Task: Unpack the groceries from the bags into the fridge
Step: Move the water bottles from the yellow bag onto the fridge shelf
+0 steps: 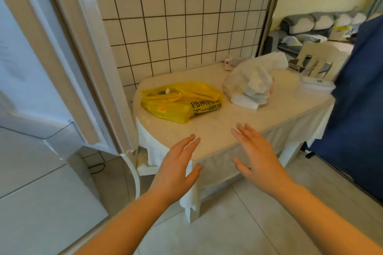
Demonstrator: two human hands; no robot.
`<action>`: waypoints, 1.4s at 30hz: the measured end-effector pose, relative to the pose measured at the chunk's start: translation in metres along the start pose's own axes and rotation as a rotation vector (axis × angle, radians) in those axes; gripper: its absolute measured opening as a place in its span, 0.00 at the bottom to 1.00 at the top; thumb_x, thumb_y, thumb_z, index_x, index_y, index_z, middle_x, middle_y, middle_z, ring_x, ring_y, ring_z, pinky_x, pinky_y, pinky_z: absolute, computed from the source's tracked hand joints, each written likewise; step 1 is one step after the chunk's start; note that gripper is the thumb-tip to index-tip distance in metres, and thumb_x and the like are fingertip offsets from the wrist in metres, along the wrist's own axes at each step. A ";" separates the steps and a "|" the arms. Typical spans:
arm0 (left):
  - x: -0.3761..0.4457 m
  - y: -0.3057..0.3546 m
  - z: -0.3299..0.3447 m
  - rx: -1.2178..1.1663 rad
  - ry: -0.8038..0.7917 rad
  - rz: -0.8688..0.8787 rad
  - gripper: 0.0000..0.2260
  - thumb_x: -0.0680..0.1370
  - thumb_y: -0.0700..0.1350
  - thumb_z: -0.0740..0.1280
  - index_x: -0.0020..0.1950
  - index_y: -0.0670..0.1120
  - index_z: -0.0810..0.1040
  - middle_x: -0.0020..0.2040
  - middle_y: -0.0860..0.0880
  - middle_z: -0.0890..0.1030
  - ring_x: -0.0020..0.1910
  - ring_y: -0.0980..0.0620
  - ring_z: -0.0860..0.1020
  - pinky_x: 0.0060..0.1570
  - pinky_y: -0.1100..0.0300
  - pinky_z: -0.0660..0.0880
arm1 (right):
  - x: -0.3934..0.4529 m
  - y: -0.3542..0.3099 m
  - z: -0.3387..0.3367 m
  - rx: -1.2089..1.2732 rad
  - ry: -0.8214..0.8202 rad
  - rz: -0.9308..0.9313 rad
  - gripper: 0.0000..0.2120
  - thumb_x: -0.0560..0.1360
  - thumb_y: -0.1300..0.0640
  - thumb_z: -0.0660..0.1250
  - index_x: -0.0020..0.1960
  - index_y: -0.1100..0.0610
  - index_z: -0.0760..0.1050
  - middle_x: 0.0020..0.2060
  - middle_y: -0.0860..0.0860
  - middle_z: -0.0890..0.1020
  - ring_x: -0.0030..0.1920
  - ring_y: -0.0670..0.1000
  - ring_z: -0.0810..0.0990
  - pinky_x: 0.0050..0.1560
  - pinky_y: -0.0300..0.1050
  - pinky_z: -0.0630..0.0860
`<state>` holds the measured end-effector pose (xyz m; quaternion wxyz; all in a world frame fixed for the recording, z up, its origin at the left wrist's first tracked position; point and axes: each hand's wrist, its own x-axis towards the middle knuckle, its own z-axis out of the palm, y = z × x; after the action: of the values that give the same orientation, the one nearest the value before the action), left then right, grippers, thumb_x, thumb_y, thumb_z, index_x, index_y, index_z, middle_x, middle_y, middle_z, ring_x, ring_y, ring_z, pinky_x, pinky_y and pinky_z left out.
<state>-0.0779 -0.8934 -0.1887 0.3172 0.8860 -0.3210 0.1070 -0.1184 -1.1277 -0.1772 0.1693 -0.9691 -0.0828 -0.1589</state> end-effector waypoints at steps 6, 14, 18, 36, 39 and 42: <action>0.041 -0.004 0.033 0.042 -0.001 -0.098 0.28 0.77 0.55 0.63 0.72 0.62 0.51 0.75 0.57 0.58 0.72 0.58 0.58 0.65 0.73 0.48 | 0.030 0.053 0.000 0.031 -0.061 -0.062 0.32 0.77 0.49 0.62 0.75 0.45 0.50 0.75 0.43 0.50 0.75 0.45 0.44 0.74 0.53 0.51; 0.139 -0.053 0.067 0.057 0.107 -0.195 0.29 0.76 0.52 0.66 0.75 0.54 0.57 0.73 0.52 0.63 0.70 0.54 0.63 0.68 0.63 0.59 | 0.130 0.104 0.026 -0.019 -0.018 -0.223 0.28 0.73 0.49 0.63 0.71 0.52 0.65 0.74 0.53 0.60 0.74 0.55 0.58 0.71 0.56 0.56; 0.205 -0.094 0.081 0.039 0.144 -0.244 0.29 0.76 0.52 0.66 0.74 0.51 0.59 0.72 0.51 0.64 0.70 0.53 0.62 0.67 0.62 0.60 | 0.202 0.136 0.045 -0.089 -0.019 -0.335 0.27 0.68 0.50 0.69 0.66 0.55 0.70 0.69 0.58 0.70 0.68 0.62 0.69 0.63 0.58 0.65; 0.343 -0.214 0.138 0.482 -0.099 -0.345 0.31 0.73 0.55 0.68 0.73 0.49 0.62 0.72 0.43 0.66 0.69 0.41 0.67 0.62 0.34 0.64 | 0.425 0.233 0.152 -0.349 -0.332 -0.572 0.37 0.53 0.48 0.81 0.62 0.49 0.76 0.67 0.60 0.72 0.65 0.62 0.73 0.53 0.67 0.73; 0.364 -0.219 0.155 0.596 -0.180 -0.453 0.31 0.75 0.64 0.55 0.75 0.51 0.57 0.74 0.42 0.63 0.70 0.39 0.65 0.63 0.33 0.64 | 0.450 0.244 0.167 -0.370 -0.361 -0.604 0.39 0.54 0.46 0.80 0.64 0.46 0.75 0.69 0.61 0.68 0.67 0.62 0.70 0.57 0.68 0.70; 0.386 -0.226 0.172 0.640 -0.180 -0.555 0.32 0.75 0.67 0.46 0.75 0.52 0.56 0.74 0.41 0.63 0.70 0.38 0.66 0.62 0.32 0.63 | 0.472 0.258 0.183 -0.371 -0.374 -0.632 0.38 0.54 0.47 0.81 0.63 0.46 0.75 0.69 0.61 0.69 0.67 0.61 0.70 0.56 0.70 0.69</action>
<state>0.3609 -1.0610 -0.2815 0.0140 0.9982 -0.0476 0.0341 0.4299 -1.2519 -0.2591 -0.0835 -0.9222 -0.3758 -0.0367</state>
